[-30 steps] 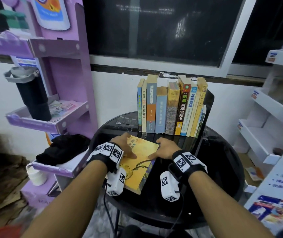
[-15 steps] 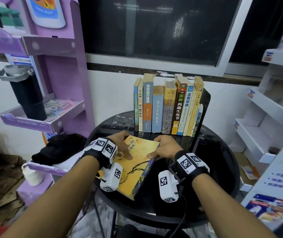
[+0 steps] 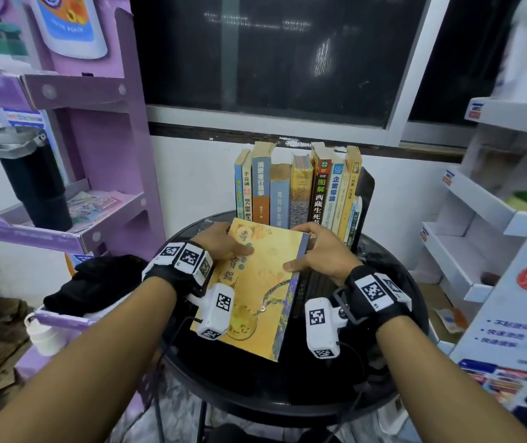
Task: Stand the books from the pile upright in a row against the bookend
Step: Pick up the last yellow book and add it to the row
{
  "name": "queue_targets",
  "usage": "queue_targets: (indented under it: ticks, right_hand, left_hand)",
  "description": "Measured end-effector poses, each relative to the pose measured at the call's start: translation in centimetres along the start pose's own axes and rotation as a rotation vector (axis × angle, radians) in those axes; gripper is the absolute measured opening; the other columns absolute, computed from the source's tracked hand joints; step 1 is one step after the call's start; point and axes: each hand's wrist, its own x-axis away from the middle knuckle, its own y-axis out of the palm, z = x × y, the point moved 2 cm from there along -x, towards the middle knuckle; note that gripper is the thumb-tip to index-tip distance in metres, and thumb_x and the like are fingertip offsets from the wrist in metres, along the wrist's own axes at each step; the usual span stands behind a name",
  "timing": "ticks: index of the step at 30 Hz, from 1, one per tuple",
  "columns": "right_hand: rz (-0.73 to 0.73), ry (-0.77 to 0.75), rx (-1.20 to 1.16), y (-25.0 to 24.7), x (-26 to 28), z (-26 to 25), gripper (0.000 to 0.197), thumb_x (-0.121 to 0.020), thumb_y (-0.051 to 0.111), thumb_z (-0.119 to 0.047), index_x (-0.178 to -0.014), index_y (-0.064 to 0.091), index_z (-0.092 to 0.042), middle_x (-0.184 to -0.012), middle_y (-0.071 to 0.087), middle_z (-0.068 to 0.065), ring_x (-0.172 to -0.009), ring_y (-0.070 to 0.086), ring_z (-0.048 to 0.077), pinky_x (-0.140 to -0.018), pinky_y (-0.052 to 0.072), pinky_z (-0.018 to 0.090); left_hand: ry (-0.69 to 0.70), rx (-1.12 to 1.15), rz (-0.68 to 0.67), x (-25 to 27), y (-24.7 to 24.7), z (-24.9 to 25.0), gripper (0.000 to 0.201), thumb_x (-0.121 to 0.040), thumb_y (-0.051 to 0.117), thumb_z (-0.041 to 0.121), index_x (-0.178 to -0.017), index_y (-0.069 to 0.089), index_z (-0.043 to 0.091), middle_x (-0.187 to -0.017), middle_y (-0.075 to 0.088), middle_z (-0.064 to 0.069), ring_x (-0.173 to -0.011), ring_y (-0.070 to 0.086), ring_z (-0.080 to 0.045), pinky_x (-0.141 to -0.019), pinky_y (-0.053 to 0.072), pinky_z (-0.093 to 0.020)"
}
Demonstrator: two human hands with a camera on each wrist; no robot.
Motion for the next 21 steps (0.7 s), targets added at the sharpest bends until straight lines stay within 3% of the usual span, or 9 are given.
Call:
queue_targets:
  ticks: [6, 10, 15, 18, 21]
  right_hand:
    - [-0.092, -0.084, -0.037, -2.8, 2.1, -0.4, 0.065, -0.065, 0.084, 0.004, -0.118, 0.055, -0.021, -0.116, 0.063, 0.006, -0.104, 0.062, 0.022, -0.075, 0.060, 0.034]
    - [-0.049, -0.130, -0.074, -4.7, 2.9, -0.2, 0.062, -0.070, 0.082, 0.002, -0.114, 0.054, -0.032, -0.116, 0.062, 0.007, -0.096, 0.067, 0.027, -0.071, 0.061, 0.042]
    - [0.010, -0.177, -0.074, -7.1, 3.5, -0.1, 0.062, -0.075, 0.078, 0.000, -0.124, 0.053, -0.029, -0.116, 0.063, 0.005, -0.089, 0.072, 0.029, -0.065, 0.060, 0.051]
    - [0.030, -0.193, -0.063, -8.2, 3.9, -0.3, 0.064, -0.076, 0.078, -0.001, -0.127, 0.054, -0.029, -0.117, 0.062, 0.000, -0.090, 0.071, 0.027, -0.063, 0.060, 0.051]
    - [0.055, -0.207, -0.040, -9.2, 4.2, -0.3, 0.065, -0.076, 0.078, -0.002, -0.130, 0.053, -0.028, -0.118, 0.063, 0.001, -0.086, 0.073, 0.026, -0.061, 0.060, 0.051]
  left_hand:
    - [0.124, 0.113, 0.011, 0.0, 1.9, 3.0, 0.060, -0.076, 0.078, 0.010, -0.127, 0.046, 0.015, -0.113, 0.067, -0.008, -0.102, 0.065, -0.029, -0.091, 0.052, -0.052]
    - [0.190, 0.205, 0.002, 0.3, 3.3, 4.8, 0.059, -0.077, 0.074, 0.002, -0.126, 0.043, 0.014, -0.111, 0.066, -0.010, -0.101, 0.065, -0.031, -0.087, 0.053, -0.054]
    - [0.250, 0.249, 0.004, -0.1, 4.8, 6.8, 0.063, -0.075, 0.076, 0.002, -0.129, 0.045, 0.015, -0.108, 0.068, -0.008, -0.097, 0.067, -0.030, -0.084, 0.054, -0.055]
    - [0.274, 0.265, -0.007, -0.3, 5.7, 7.9, 0.054, -0.076, 0.075, 0.001, -0.119, 0.048, 0.019, -0.101, 0.070, -0.006, -0.094, 0.068, -0.031, -0.082, 0.055, -0.056]
    - [0.293, 0.260, -0.032, -0.5, 6.5, 8.7, 0.059, -0.076, 0.076, 0.004, -0.125, 0.047, 0.019, -0.103, 0.070, -0.008, -0.093, 0.069, -0.033, -0.080, 0.055, -0.056]
